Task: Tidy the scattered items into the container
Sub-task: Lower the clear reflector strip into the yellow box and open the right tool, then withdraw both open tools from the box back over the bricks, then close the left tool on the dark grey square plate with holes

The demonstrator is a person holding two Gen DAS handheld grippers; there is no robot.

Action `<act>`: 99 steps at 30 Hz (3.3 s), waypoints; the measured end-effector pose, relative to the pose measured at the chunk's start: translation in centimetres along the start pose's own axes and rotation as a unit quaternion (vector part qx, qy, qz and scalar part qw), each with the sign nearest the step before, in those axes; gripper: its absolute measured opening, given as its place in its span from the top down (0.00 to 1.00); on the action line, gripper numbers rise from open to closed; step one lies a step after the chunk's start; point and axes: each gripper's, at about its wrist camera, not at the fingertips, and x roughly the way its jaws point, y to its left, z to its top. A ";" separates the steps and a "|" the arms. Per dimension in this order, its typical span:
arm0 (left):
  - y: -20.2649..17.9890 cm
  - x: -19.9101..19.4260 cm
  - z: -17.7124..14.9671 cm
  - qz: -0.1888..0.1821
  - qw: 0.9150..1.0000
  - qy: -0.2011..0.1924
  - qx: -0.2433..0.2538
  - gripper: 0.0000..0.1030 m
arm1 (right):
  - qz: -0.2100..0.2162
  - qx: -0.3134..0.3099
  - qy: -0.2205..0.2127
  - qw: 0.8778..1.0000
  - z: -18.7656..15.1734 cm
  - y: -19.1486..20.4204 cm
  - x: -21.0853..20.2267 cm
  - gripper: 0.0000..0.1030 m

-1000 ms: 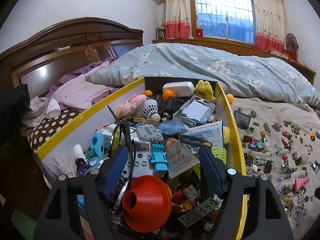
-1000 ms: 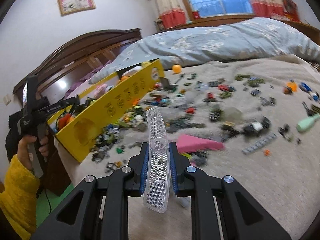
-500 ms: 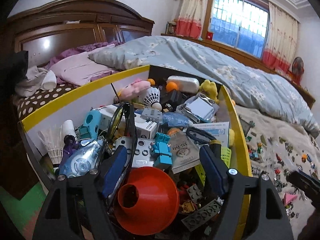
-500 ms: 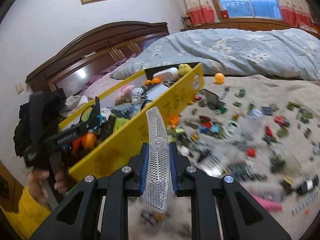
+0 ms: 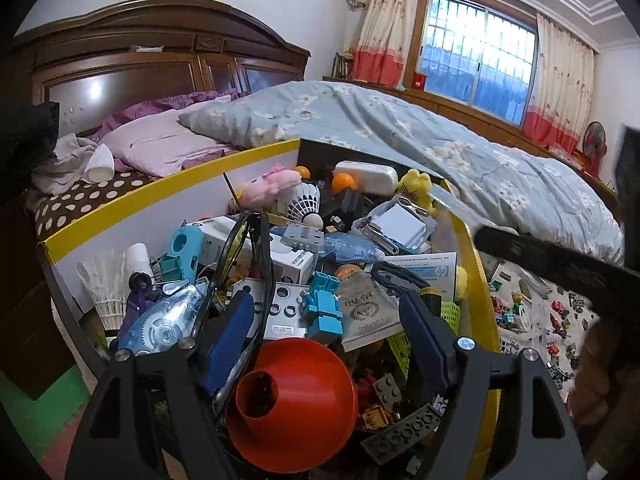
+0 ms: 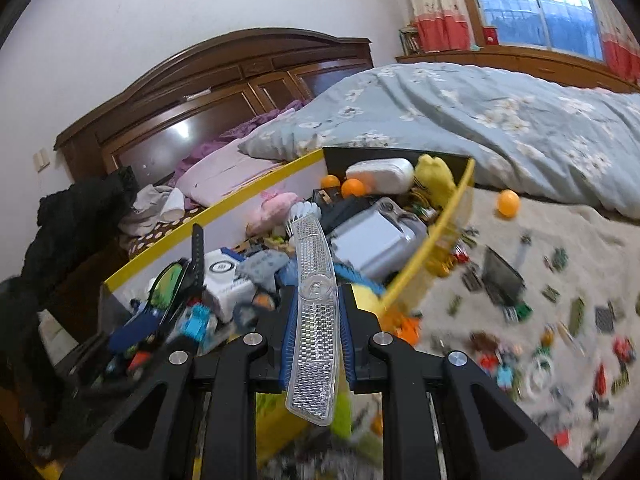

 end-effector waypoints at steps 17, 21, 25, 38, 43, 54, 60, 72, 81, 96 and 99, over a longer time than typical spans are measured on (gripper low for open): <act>0.1 -0.1 -0.1 -0.008 1.000 -0.005 0.000 0.26 | 0.004 0.021 0.004 1.000 0.0 -0.9 -1.5 0.69; 0.0 0.1 0.1 -0.010 1.000 0.011 0.006 0.26 | 0.007 0.035 -0.003 0.999 -1.0 -2.0 -4.4 0.69; -0.5 -0.1 -0.1 0.006 1.000 0.015 0.017 0.26 | -0.014 0.033 -0.004 0.999 -2.9 -3.5 -7.6 0.69; -9.7 -3.1 1.2 -0.086 0.993 -0.010 0.086 0.26 | -0.120 0.096 -0.016 0.988 -8.3 -13.6 -15.6 0.69; -16.1 -0.1 1.1 -0.142 0.984 0.025 0.101 0.25 | -0.157 0.115 -0.038 0.980 -8.9 -17.2 -17.5 0.69; -30.8 14.3 0.4 -0.154 0.967 0.118 0.162 0.25 | -0.243 0.046 0.011 0.969 -3.0 -24.6 -13.7 0.69; -34.7 18.8 -0.5 -0.172 0.949 0.157 0.213 0.27 | -0.261 0.049 0.034 0.963 -2.1 -29.2 -10.3 0.69; -38.8 20.5 -2.5 -0.205 0.894 0.169 0.361 0.45 | -0.183 0.229 0.022 0.956 -5.8 -36.6 -13.3 0.69; -39.5 21.4 -3.6 -0.222 0.881 0.193 0.370 0.46 | -0.166 0.225 0.026 0.960 -5.9 -36.0 -12.8 0.69; -38.6 21.8 -3.0 -0.240 0.889 0.204 0.333 0.60 | -0.163 0.203 0.037 0.965 -6.0 -35.1 -11.8 0.69; -37.7 21.2 -2.0 -0.239 0.902 0.185 0.308 0.60 | -0.167 0.198 0.038 0.965 -6.0 -34.9 -11.5 0.69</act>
